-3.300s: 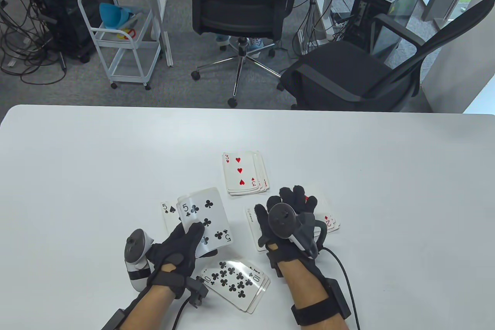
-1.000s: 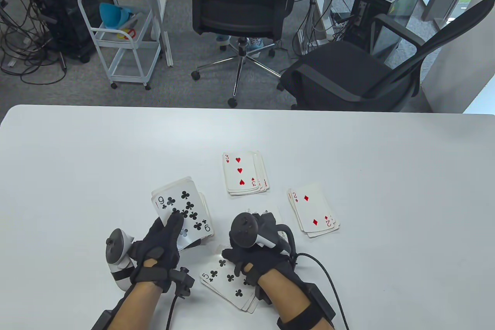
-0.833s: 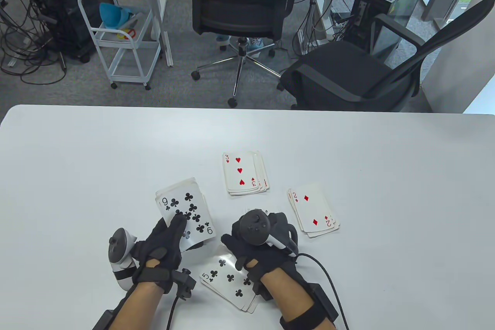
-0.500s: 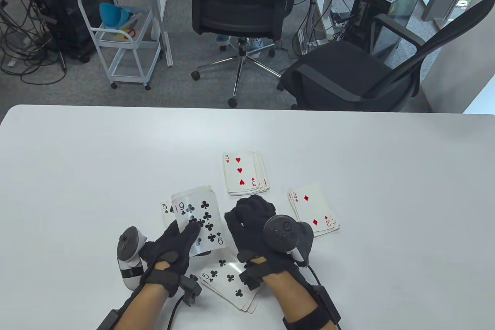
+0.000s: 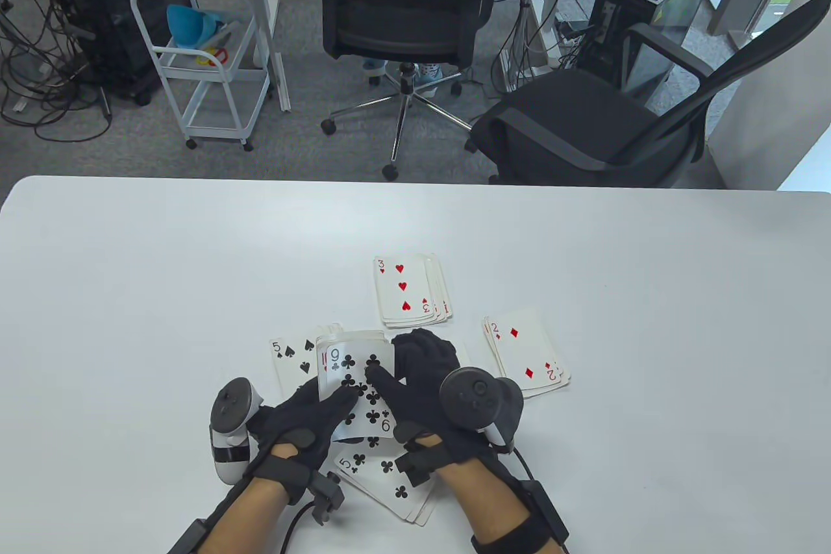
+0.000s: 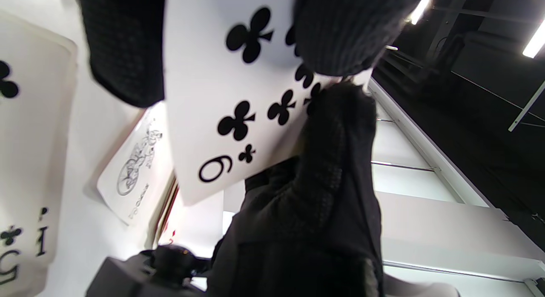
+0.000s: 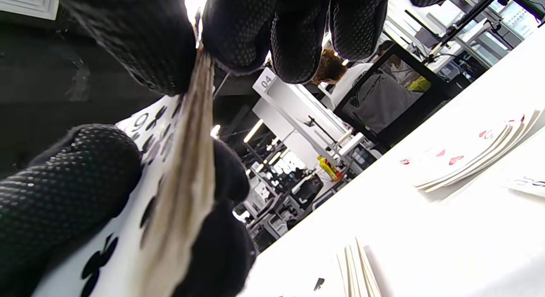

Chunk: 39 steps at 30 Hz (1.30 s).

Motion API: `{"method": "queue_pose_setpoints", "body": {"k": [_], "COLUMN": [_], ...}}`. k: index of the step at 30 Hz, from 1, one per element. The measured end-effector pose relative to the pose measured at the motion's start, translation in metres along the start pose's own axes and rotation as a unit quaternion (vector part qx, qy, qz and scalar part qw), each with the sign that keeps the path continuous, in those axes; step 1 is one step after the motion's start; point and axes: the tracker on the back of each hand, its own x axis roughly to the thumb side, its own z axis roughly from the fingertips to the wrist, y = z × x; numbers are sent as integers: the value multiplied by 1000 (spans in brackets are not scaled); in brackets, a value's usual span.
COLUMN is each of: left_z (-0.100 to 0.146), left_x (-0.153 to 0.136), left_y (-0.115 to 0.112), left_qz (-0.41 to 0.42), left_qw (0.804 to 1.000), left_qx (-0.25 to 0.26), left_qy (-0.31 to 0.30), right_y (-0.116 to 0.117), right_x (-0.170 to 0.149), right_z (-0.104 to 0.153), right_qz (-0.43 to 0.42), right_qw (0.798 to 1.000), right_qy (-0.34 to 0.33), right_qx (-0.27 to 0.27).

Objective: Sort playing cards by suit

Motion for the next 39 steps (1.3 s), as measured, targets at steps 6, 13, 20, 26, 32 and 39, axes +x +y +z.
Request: {"method": "queue_pose_setpoints", "body": {"k": [6,13,20,26,32,39], "left_z": [0,1,2,6,15,14], "left_x": [0,1,4,11,25,24], "left_y": [-1,-2,1,15,38,38], "left_qz": [10,24,32,69,123,125], "left_qw": [1000,1000,999,996,982,982], "left_qx": [-2,-7,2,50,114,113], "left_qy": [3,2,-9,-34,-87,-84], "right_y": [-1,-2,-6,-12,-11,6], "right_x": [0,0,-6,-17,-27,-22], "right_z": [0,0,0,-2,-8,-11], "right_qz": [-2,-4,-15,-14,5,21], "right_qw": [1000,1000,999,998,997,979], "right_qy": [-4,-7,4,28,63,93], "right_qx": [-12,-18,-34,-49,31,183]}}
